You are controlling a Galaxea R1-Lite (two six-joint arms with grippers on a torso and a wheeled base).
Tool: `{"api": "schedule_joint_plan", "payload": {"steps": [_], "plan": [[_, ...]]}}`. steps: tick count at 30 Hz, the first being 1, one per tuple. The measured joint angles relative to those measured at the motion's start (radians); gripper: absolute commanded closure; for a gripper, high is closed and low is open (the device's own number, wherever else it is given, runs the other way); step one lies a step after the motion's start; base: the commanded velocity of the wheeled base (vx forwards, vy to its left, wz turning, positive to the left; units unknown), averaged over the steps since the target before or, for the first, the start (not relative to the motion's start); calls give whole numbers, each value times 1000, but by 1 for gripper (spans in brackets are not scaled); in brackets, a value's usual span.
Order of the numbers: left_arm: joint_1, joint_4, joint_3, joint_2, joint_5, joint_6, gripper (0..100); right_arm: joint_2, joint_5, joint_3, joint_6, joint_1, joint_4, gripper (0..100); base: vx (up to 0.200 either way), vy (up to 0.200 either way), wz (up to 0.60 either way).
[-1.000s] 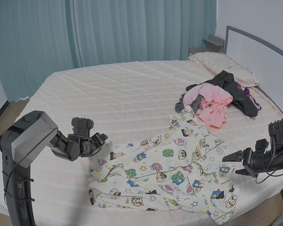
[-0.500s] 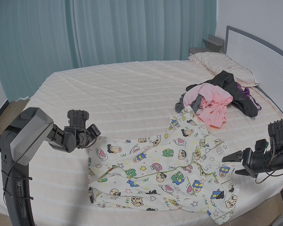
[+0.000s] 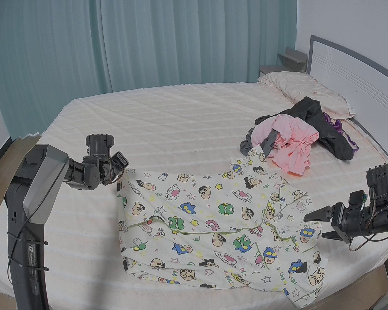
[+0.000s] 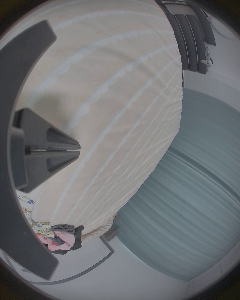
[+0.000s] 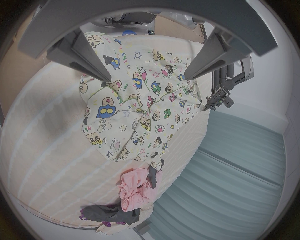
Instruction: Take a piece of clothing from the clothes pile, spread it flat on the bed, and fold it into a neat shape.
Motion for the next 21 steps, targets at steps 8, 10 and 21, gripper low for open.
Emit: {"api": "schedule_joint_plan", "payload": {"steps": [8,10,21], "plan": [[18,20,-94,64,16,0,100,11,-3,9,0,0,-14,0,0,0,0],[21,44,-113,74,16,0,0,13,-4,9,0,1,-14,0,0,0,0],[54,79,-127,67,14,-10,0,11,-6,14,0,1,-14,0,0,0,0]]}}
